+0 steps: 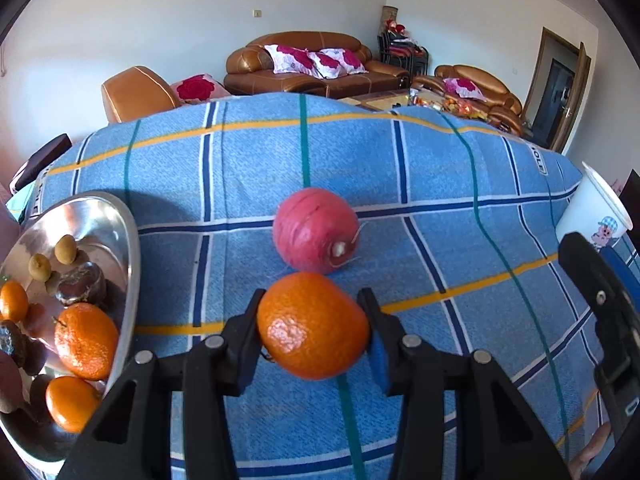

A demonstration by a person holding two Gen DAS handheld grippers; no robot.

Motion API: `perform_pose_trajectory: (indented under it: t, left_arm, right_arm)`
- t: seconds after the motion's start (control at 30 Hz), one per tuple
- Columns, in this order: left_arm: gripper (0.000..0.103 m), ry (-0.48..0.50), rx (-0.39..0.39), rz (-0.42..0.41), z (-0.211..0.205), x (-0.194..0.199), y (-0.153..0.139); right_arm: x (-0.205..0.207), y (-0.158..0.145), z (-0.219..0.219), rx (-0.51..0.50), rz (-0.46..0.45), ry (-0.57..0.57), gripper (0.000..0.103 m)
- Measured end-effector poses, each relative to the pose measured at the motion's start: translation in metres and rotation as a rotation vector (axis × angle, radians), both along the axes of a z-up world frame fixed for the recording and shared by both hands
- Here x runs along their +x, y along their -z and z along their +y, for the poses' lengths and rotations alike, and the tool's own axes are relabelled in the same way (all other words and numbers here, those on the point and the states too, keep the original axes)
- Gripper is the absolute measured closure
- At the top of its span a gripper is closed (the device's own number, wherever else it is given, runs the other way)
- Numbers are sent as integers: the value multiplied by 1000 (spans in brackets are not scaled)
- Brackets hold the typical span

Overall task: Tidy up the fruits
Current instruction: 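Grasp the red round fruit with the right gripper while the left gripper holds the orange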

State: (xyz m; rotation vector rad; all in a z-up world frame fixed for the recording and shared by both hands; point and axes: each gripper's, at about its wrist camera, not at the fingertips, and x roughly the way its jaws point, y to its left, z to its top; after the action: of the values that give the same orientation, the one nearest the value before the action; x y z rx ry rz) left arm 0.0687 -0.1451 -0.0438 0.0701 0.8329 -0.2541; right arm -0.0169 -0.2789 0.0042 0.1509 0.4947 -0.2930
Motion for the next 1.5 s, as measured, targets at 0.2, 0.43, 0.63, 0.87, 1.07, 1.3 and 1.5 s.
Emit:
perform_pose_trajectory:
  t: [0.2,0.43,0.63,0.87,1.07,1.3,1.5]
  left_arm:
    - [57,-2,12,-81,25,-34,-15]
    - [57,-16,35,-140,60,-54,-23]
    - [57,-20,7,-94,68,-51,-17]
    - [56,-15,-3,-84,62,-50,-13]
    - [56,-34,0,-70,63,-47,-12]
    - [56,-34,7,-75,61,-47,-11]
    - [56,-33,-3,-80,63,-48,-12]
  right_arm:
    - [-4,-2,7,-26,-16,-14,32]
    - [-3,-4,22,-67,-12,-37,32]
    - [13,2,31,-14,46,-101,32]
    - [72,13,62,62,141,-286,32]
    - [124,34,85,108,259,-375,35]
    - [151,48,99,119,352,-392,50]
    - [139,45,98,40,361,-341,50]
